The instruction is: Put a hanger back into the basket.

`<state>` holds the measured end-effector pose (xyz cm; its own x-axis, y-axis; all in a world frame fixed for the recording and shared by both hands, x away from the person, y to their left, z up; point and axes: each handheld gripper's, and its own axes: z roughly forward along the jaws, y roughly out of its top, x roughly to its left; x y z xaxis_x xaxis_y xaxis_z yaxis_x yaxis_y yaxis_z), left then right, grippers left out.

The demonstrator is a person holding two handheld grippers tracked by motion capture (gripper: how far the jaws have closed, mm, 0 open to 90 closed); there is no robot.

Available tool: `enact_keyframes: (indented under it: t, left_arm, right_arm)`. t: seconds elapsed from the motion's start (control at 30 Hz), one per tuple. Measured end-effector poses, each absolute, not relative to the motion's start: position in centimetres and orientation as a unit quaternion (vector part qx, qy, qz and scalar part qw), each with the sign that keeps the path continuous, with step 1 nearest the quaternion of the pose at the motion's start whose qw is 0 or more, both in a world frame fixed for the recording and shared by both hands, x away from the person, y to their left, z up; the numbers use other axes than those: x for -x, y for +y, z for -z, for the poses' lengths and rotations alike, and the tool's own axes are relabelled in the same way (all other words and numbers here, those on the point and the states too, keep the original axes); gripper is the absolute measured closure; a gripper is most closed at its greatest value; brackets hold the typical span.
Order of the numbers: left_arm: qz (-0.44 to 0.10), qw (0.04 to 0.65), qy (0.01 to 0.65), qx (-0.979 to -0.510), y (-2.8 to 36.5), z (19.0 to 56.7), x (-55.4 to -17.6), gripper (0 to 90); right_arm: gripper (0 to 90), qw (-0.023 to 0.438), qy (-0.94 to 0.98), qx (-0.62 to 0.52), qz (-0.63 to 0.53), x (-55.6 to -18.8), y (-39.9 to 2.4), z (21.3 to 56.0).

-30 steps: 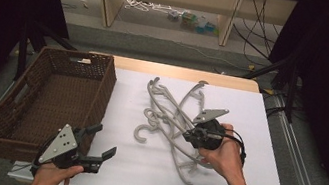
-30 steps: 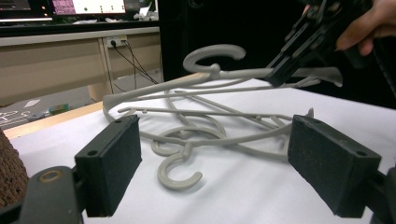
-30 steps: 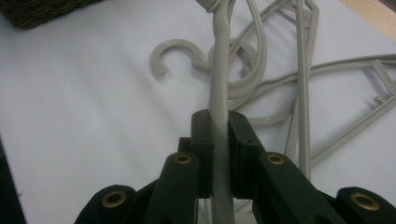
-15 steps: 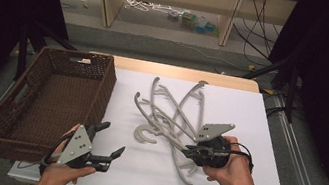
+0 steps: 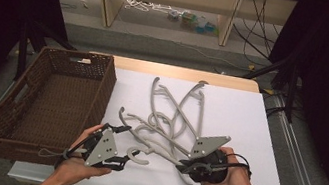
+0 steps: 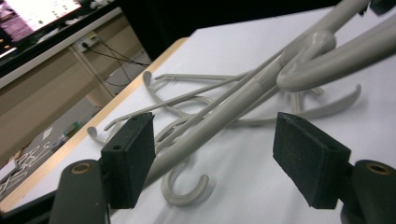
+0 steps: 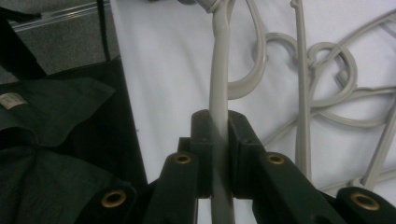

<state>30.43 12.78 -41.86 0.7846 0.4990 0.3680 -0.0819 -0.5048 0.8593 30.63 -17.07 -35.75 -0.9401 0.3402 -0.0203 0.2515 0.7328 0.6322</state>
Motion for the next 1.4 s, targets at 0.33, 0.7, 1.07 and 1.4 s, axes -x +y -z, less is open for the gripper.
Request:
enact_keyframes:
  t: [0.33,0.7,1.07,1.4]
  left_arm:
    - [-0.288,0.459,0.036,-0.840,12.0,42.2,-30.4,46.4]
    - [-0.250,0.442,-0.012,-0.862,12.0,41.5,-30.4,71.6]
    - [-0.195,0.430,-0.002,-0.881,11.1,39.6,-30.4,77.7]
    - [-0.138,0.424,0.101,-0.889,10.3,38.6,-31.5,78.9]
  right_arm:
    - [83.0,0.051,0.937,-0.117,-0.326,-29.9,-16.2,35.6]
    - [82.6,0.031,0.937,-0.087,-0.338,-30.0,-16.3,35.6]
    - [74.6,0.033,0.922,-0.081,-0.378,-31.7,-18.2,35.3]
    - [45.6,0.100,0.900,-0.175,-0.387,-32.4,-19.4,34.6]
